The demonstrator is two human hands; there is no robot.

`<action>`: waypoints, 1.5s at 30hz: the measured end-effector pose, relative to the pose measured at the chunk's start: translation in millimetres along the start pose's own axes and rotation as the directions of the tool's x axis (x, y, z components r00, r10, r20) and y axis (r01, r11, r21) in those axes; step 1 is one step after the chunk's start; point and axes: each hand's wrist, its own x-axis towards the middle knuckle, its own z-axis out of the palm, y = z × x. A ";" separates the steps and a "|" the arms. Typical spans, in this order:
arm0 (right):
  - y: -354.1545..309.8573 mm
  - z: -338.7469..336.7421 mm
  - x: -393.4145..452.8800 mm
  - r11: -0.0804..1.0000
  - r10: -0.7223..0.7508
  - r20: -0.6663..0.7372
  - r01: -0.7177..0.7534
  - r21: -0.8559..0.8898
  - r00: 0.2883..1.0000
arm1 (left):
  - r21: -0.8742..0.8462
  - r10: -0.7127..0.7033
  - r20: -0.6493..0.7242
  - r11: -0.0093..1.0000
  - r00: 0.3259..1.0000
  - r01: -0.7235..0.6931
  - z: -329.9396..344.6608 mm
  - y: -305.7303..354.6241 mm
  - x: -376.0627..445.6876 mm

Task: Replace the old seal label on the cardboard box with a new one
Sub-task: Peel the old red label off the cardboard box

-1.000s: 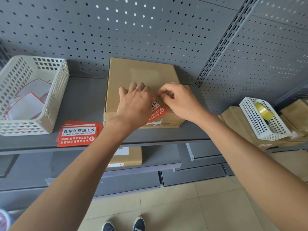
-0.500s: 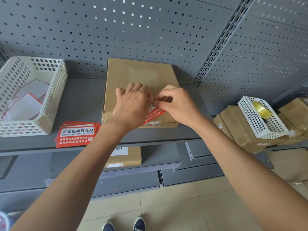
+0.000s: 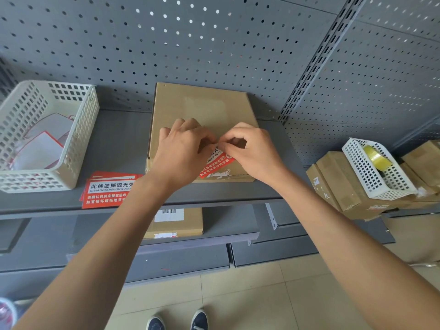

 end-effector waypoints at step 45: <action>3.2 -0.6 4.9 0.996 0.041 0.064 -0.046 0.078 0.997 | 0.041 -0.130 -0.163 0.990 0.978 0.138 2.4 15.7 -17.2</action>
